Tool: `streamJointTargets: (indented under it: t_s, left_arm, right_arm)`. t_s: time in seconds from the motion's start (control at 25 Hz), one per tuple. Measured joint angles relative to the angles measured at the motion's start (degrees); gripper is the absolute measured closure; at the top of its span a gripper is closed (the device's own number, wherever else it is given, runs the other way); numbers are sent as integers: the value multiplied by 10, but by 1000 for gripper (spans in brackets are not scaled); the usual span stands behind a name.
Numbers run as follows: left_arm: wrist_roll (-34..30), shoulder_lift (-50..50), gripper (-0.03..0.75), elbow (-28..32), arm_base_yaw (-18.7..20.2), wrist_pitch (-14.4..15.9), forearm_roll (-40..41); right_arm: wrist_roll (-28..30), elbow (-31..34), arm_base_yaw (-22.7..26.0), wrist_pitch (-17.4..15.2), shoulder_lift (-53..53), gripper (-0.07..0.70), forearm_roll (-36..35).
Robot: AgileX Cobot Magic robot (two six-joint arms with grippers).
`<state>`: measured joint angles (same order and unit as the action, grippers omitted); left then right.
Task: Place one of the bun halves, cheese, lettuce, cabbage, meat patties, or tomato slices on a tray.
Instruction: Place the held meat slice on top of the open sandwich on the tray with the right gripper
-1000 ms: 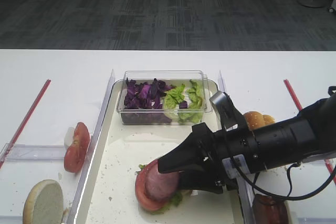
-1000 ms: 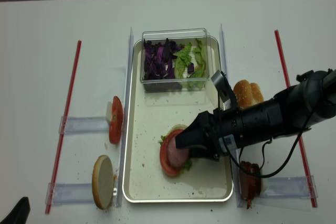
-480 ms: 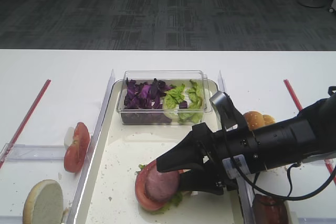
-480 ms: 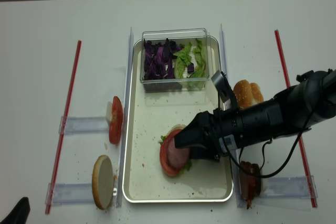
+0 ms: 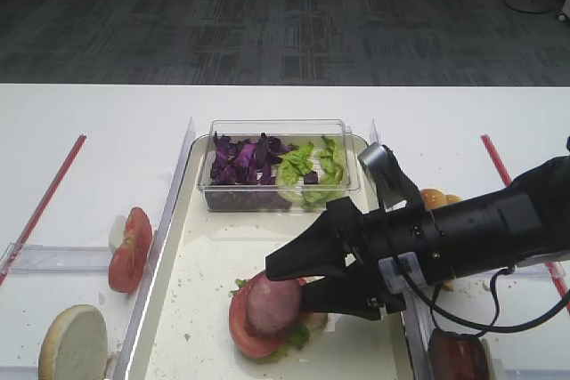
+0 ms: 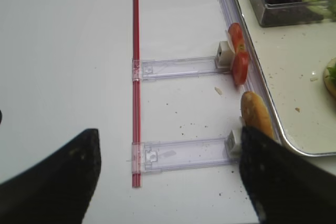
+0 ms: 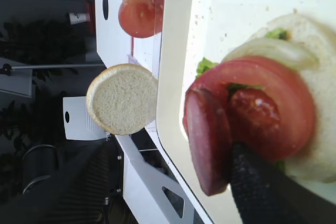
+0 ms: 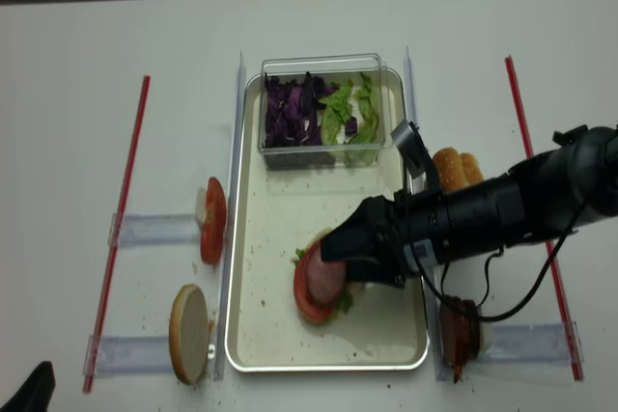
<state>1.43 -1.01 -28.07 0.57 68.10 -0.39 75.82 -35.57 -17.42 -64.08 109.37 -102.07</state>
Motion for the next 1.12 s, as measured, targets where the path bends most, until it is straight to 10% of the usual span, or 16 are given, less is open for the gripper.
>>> streamJointTargets:
  t_s: [1.12]
  left_arm:
    - [0,0,213,0,0,0,0]
  right_arm:
    - [-15,0,0,6,-3,114,1]
